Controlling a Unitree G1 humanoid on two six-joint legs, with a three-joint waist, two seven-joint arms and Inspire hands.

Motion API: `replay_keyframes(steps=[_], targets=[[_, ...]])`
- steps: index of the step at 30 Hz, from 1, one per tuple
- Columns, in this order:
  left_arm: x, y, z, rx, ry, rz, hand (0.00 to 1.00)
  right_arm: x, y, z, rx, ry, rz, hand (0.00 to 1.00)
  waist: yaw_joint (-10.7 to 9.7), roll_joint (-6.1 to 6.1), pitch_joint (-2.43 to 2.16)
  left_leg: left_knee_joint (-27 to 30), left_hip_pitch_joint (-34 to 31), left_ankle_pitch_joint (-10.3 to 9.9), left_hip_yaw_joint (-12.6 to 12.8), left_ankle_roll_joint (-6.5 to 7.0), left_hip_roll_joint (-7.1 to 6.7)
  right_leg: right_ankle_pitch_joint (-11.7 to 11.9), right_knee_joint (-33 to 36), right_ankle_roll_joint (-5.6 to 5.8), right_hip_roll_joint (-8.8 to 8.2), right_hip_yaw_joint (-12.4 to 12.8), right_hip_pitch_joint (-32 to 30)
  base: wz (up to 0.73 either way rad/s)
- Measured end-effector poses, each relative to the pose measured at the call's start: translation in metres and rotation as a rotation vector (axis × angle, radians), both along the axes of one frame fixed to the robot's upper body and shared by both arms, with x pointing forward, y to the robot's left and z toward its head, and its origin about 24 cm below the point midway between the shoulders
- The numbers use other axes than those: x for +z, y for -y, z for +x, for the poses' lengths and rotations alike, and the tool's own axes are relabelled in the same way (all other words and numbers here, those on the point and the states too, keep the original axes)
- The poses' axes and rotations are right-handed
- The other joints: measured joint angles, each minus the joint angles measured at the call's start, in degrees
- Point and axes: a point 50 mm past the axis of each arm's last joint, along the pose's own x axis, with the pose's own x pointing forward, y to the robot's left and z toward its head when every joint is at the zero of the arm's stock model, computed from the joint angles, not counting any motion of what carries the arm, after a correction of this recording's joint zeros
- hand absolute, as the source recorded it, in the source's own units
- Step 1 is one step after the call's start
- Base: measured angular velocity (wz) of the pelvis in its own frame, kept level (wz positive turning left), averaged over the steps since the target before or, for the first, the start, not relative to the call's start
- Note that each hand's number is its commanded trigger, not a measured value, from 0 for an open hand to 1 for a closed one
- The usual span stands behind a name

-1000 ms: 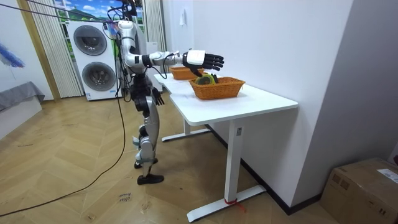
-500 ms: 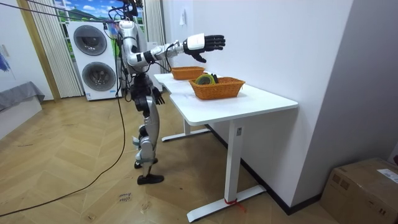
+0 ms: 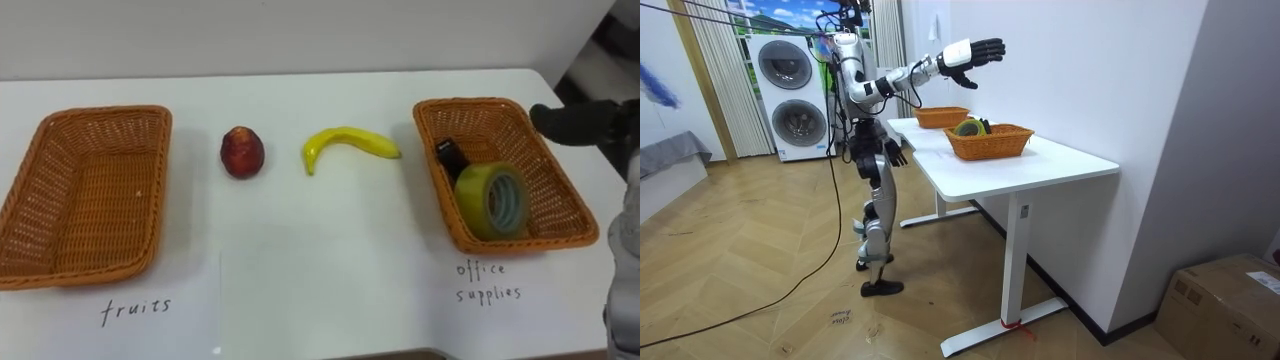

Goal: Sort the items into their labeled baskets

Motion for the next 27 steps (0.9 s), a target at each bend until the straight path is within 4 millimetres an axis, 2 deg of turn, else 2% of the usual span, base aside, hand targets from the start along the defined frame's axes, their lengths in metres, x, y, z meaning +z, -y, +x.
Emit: replay_keyframes(steps=[7, 12, 17, 21, 22, 25, 27], targets=[[0.003, 0.000, 0.006, -0.015, 0.022, -0.008, 0.00, 0.010, -0.006, 0.000, 0.027, 0.044, -0.008, 0.00, 1.3, -0.09, 0.00, 0.1, -0.2, 0.0, -1.1, 0.03, -0.15, 0.0, -0.1, 0.04, -0.17, -1.0, 0.1, 0.07], [0.004, 0.000, 0.009, -0.020, 0.036, -0.003, 0.00, 0.010, -0.010, 0.001, 0.048, 0.037, -0.012, 0.00, 1.7, 0.55, -0.05, 0.1, -0.5, 0.0, -1.6, 0.02, -0.14, 0.0, -0.2, 0.04, -0.20, -1.5, 0.4, 0.06], [0.007, -0.001, 0.012, -0.026, 0.049, 0.007, 0.00, 0.007, -0.025, 0.010, 0.136, -0.003, -0.018, 0.00, 2.0, 0.59, -0.09, 0.1, -0.8, 0.0, -2.0, 0.03, -0.17, -0.1, -0.2, 0.06, -0.21, -1.9, 0.4, 0.02], [0.008, -0.003, 0.013, -0.037, 0.043, 0.012, 0.00, 0.005, -0.034, 0.014, 0.181, -0.025, -0.021, 0.00, 2.0, -0.13, -0.12, 0.5, -1.4, 0.0, -3.0, 0.03, -0.24, -0.1, -0.2, 0.15, -0.34, -2.9, 0.5, 0.15], [0.008, -0.003, 0.016, -0.054, 0.041, 0.016, 0.00, 0.005, -0.038, 0.016, 0.199, -0.031, -0.029, 0.00, 2.2, -0.42, 0.00, 0.8, -1.8, 0.0, -3.2, 0.03, -0.25, -0.1, -0.2, 0.14, -0.37, -3.0, 0.3, 0.06], [0.010, -0.001, 0.026, -0.082, 0.056, 0.019, 0.00, 0.003, -0.047, 0.021, 0.239, -0.047, -0.037, 0.00, 3.2, -1.05, -0.11, 1.9, -3.7, 0.0, -3.4, 0.03, -0.21, 0.0, -0.1, -0.06, -0.40, -3.2, -1.3, 0.04], [0.011, 0.001, 0.030, -0.097, 0.063, 0.019, 0.00, 0.000, -0.049, 0.025, 0.249, -0.068, -0.033, 0.00, 3.3, -1.43, 0.14, 2.3, -4.4, 0.0, -3.9, 0.03, -0.22, 0.1, -0.1, -0.14, -0.44, -3.4, -1.6, 0.14]])
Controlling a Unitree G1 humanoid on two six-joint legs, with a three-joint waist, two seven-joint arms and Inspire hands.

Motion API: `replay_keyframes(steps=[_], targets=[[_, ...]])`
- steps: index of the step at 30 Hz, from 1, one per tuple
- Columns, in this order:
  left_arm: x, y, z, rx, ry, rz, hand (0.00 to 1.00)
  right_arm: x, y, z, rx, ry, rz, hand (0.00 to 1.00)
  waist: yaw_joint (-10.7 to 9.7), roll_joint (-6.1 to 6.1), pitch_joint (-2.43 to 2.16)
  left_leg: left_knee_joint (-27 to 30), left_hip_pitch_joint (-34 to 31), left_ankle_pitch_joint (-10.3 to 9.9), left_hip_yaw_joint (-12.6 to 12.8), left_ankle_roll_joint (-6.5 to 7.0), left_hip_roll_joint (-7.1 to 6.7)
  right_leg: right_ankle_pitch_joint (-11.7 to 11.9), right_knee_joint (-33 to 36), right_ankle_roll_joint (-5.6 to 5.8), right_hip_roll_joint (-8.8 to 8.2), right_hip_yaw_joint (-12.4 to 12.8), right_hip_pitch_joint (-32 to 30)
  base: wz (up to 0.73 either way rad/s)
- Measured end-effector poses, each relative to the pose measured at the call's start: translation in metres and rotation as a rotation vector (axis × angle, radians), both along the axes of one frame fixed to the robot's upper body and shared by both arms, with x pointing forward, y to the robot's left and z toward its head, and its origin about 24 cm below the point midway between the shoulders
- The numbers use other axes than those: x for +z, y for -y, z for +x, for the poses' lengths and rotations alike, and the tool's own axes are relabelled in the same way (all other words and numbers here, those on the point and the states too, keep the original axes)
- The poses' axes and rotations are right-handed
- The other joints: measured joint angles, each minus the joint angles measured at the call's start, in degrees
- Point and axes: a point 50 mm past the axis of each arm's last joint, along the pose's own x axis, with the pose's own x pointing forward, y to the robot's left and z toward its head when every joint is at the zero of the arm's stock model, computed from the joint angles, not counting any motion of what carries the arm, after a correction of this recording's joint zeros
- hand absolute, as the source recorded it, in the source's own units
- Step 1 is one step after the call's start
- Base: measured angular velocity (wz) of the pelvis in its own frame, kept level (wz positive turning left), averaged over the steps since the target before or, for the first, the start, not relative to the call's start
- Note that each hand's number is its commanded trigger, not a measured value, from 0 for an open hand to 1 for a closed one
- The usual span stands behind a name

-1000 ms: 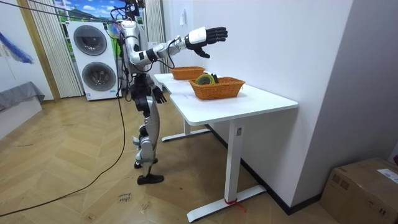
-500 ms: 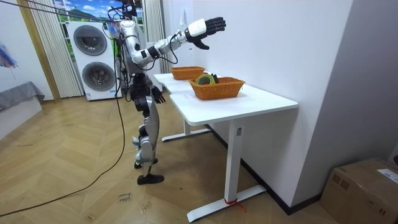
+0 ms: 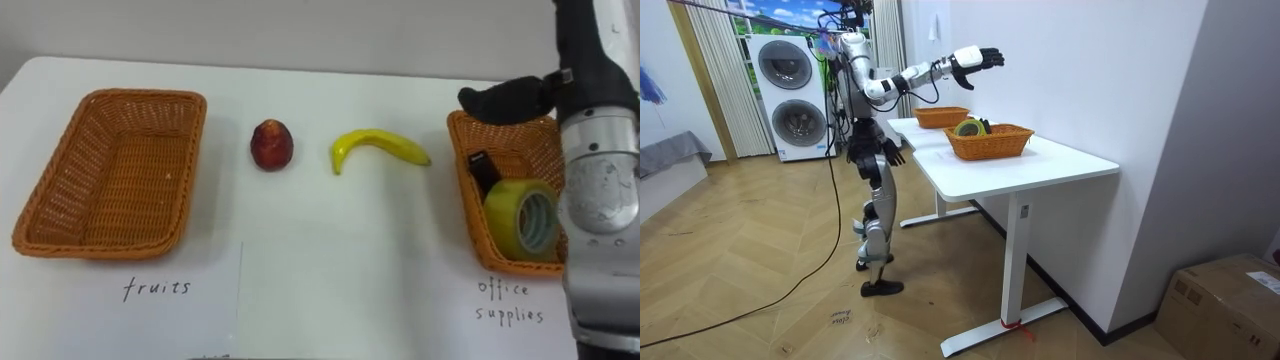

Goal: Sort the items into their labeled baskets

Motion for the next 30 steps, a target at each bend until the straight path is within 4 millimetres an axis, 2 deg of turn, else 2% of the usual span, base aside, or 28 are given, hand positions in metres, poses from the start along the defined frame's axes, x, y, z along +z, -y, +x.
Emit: replay_keyframes(steps=[7, 13, 19, 22, 26, 30], targets=[[0.006, -0.005, 0.013, -0.007, 0.032, 0.015, 0.00, -0.011, 0.006, 0.018, -0.023, -0.073, -0.008, 0.00, 1.3, -0.10, 0.00, 0.1, -1.7, 0.0, -0.8, -0.01, 0.06, 0.1, 0.1, -0.12, 0.01, -1.0, -1.0, 0.05], [0.007, -0.004, 0.019, -0.017, 0.042, 0.028, 0.00, -0.021, -0.002, 0.022, 0.001, -0.128, -0.068, 0.00, 1.5, -0.14, -0.02, 0.1, -1.6, 0.0, -1.5, -0.01, -0.02, 0.1, -0.1, -0.11, -0.05, -1.2, -0.9, 0.04], [0.001, 0.003, 0.012, -0.050, -0.001, 0.037, 0.00, -0.027, -0.012, 0.024, 0.037, -0.165, -0.135, 0.00, 2.5, -0.16, 0.01, -0.6, -0.7, 0.0, -1.6, -0.01, -0.02, 0.1, -0.2, -0.10, 0.00, -1.7, -0.5, 0.00], [-0.002, 0.008, 0.011, -0.068, -0.013, 0.025, 0.00, -0.040, -0.009, 0.026, 0.036, -0.232, -0.151, 0.00, 3.1, -0.50, 0.07, -0.7, -0.1, 0.0, -1.8, -0.01, -0.04, 0.1, -0.2, -0.07, -0.10, -2.3, 0.2, 0.04], [-0.004, 0.008, 0.005, -0.062, -0.030, 0.025, 0.00, -0.045, -0.011, 0.026, 0.043, -0.267, -0.162, 0.00, 4.4, -1.31, 0.19, -0.5, -0.2, 0.0, -1.9, -0.01, -0.09, 0.0, -0.2, -0.04, -0.27, -2.8, 0.2, 0.01], [-0.004, 0.007, 0.006, -0.059, -0.028, 0.032, 0.00, -0.049, -0.016, 0.028, 0.069, -0.301, -0.178, 0.00, 4.8, -1.91, 0.29, 0.0, -0.4, 0.1, -2.4, 0.01, -0.23, 0.0, -0.2, -0.04, -0.39, -3.1, 0.4, 0.06]])
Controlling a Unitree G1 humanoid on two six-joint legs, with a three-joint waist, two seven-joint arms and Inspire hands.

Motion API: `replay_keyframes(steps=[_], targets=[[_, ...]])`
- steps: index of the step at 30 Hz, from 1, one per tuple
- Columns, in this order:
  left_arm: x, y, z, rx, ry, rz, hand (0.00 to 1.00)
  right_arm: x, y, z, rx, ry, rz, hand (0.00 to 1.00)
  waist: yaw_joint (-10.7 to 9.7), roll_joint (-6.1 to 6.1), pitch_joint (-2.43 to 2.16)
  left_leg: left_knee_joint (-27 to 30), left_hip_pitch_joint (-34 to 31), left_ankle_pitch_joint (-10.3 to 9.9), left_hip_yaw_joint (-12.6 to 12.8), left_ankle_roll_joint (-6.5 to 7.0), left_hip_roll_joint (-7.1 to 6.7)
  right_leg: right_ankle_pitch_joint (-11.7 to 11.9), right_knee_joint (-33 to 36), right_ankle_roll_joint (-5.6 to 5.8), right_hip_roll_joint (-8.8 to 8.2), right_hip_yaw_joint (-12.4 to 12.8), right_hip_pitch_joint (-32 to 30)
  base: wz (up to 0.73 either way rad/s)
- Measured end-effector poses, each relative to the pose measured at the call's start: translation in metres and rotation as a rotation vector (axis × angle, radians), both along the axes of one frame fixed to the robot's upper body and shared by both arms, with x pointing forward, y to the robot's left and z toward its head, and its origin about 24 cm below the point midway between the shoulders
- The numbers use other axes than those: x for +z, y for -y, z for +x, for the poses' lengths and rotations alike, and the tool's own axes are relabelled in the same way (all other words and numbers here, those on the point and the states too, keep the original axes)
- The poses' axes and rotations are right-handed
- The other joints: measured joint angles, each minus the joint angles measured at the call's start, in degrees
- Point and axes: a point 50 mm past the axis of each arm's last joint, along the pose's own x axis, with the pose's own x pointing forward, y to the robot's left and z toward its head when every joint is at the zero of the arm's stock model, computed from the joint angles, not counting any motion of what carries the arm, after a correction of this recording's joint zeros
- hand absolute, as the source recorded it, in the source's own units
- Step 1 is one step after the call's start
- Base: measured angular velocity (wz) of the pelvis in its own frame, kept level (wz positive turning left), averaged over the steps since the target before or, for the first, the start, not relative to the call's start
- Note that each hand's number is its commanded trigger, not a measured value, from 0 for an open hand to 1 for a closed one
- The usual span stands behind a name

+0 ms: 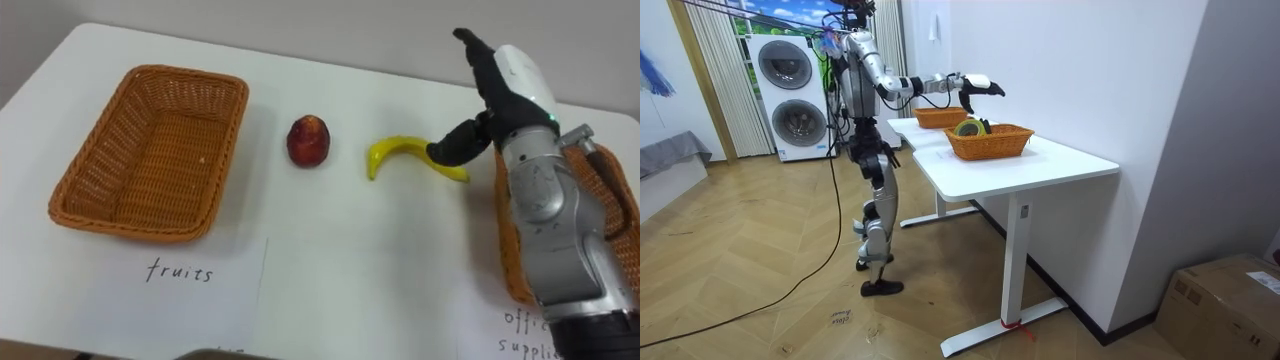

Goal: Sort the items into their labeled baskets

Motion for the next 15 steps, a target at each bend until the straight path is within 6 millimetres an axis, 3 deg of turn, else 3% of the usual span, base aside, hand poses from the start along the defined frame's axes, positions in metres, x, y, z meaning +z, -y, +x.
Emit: replay_keyframes(steps=[15], targets=[[0.002, -0.004, 0.002, -0.018, -0.025, 0.036, 0.00, -0.018, 0.008, 0.011, -0.028, -0.154, -0.073, 0.00, 1.7, -0.41, 0.02, 0.2, -1.1, 0.5, -1.0, 0.08, -0.24, 0.0, 0.0, -0.01, -0.24, -1.2, -0.3, 0.04]])
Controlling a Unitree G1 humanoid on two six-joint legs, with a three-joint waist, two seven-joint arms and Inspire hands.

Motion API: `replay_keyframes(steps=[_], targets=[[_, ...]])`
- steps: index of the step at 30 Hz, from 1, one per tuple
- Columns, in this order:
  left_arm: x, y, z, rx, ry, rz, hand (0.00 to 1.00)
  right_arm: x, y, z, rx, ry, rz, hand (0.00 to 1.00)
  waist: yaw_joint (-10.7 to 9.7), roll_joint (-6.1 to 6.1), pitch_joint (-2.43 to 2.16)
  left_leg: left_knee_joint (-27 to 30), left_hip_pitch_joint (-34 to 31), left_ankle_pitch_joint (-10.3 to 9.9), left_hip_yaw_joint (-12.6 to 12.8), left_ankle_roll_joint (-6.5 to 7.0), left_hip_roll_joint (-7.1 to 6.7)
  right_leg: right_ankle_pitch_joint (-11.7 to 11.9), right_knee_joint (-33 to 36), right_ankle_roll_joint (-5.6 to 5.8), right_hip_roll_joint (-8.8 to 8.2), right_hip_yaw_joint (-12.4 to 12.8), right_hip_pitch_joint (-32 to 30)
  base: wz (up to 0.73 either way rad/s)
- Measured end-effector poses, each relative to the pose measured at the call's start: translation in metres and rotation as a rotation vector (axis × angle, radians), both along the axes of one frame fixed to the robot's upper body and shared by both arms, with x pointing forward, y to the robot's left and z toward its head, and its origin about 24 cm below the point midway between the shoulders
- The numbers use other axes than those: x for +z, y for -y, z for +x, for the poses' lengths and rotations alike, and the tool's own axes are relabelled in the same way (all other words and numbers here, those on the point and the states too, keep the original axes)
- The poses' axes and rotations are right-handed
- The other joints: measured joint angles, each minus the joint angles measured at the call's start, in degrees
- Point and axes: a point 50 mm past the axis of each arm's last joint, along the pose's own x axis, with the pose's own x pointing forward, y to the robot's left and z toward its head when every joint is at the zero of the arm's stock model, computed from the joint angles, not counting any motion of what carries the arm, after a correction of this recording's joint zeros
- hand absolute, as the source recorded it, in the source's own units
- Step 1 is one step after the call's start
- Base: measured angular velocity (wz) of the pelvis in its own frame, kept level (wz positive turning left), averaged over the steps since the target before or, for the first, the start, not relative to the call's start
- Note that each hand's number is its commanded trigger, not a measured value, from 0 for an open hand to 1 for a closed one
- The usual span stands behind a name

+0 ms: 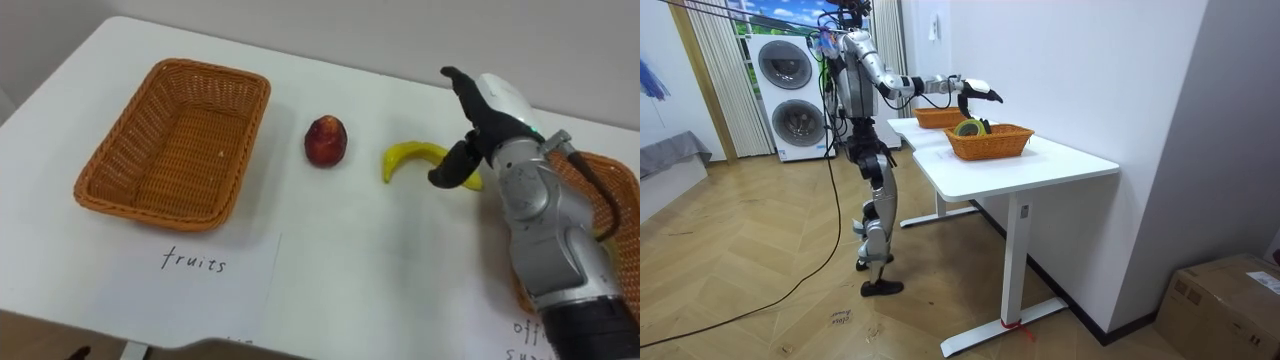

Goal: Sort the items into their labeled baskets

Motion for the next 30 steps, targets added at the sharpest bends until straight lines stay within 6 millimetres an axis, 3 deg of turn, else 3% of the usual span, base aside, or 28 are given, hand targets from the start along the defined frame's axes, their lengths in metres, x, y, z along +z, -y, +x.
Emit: replay_keyframes(steps=[6, 17, 30], targets=[[0.001, 0.001, 0.005, -0.004, 0.012, 0.000, 0.00, -0.001, 0.001, 0.001, -0.005, -0.006, 0.001, 0.00, 0.3, -0.01, -0.01, -0.1, 0.1, 0.0, 0.0, 0.02, -0.03, 0.0, 0.0, 0.00, -0.08, -0.1, 0.0, 0.00], [0.000, 0.005, 0.007, -0.019, 0.011, -0.016, 0.00, -0.020, 0.004, 0.007, -0.024, -0.099, -0.022, 0.00, 1.4, -0.03, 0.04, -0.2, -0.4, 0.1, 0.0, 0.13, -0.11, 0.0, 0.0, 0.01, -0.26, -0.8, 0.0, 0.01], [-0.001, 0.009, 0.013, -0.039, 0.012, -0.021, 0.00, -0.012, 0.000, 0.021, -0.008, -0.065, -0.042, 0.00, 1.4, 0.66, 0.11, 0.9, -2.9, 0.2, -0.5, 0.13, -0.18, 0.0, 0.1, 0.01, -0.36, -1.3, -2.1, 0.02]])
